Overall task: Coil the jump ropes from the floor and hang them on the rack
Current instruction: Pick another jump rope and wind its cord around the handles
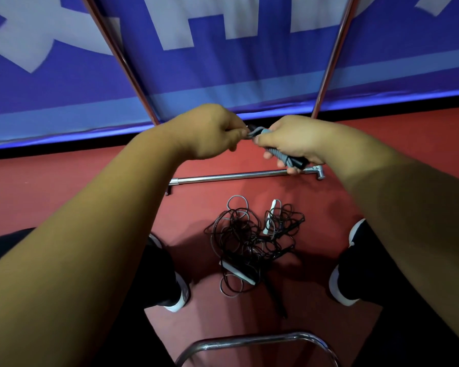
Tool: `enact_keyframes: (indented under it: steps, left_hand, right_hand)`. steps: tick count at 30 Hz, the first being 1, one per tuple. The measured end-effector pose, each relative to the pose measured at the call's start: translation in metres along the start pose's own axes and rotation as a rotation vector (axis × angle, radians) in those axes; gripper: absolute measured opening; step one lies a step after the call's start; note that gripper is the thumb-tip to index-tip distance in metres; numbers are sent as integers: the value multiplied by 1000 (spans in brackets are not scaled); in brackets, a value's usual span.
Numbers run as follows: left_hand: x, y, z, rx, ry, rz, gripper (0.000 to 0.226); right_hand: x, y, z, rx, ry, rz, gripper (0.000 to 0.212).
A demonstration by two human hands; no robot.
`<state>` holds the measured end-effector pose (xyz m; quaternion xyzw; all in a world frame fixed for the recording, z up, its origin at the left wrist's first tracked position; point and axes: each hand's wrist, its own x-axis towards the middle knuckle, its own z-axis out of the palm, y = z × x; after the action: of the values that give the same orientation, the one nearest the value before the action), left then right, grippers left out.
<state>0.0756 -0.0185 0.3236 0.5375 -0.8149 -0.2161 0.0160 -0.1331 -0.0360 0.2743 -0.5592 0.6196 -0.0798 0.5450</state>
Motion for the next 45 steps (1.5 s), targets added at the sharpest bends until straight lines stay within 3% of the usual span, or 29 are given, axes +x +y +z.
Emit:
enact_keyframes:
  steps: [9, 12, 14, 18, 21, 24, 28, 33, 39, 42, 45]
  left_hand:
    - [5, -4, 18, -96, -153, -270, 22]
    - [3, -5, 20, -265, -135, -316, 26]
    - [2, -6, 21, -533, -64, -290, 28]
    - [4, -8, 11, -931, 104, -107, 27]
    - [5, -7, 6, -1081, 80, -9, 34]
    - [5, -5, 5, -1267, -32, 36, 28]
    - [1, -10, 5, -1121, -131, -3, 31]
    - [1, -16, 9, -679, -48, -46, 19]
    - [1, -21, 6, -325, 1, -113, 20]
    - [-1, -20, 8, -291, -22, -140, 25]
    - [-2, -20, 10, -414, -40, -138, 19]
  right_hand:
    - [-5, -13, 12, 231, -16, -101, 12]
    - [-10, -19, 13, 354, -6, -105, 38]
    - [-11, -22, 11, 419, 23, -88, 58]
    - [-9, -20, 6, 521, 76, -71, 61]
    - [-9, -21, 2, 598, 48, -70, 62]
    - [-10, -24, -2, 639, 33, -71, 49]
    - [-10, -24, -8, 648, 75, -53, 50]
    - [-15, -23, -8, 642, 65, -84, 54]
    - [-20, -27, -6, 581, -99, -145, 46]
    - [-24, -27, -1, 511, -177, -147, 46]
    - [-29, -29, -1, 430, -299, -153, 45]
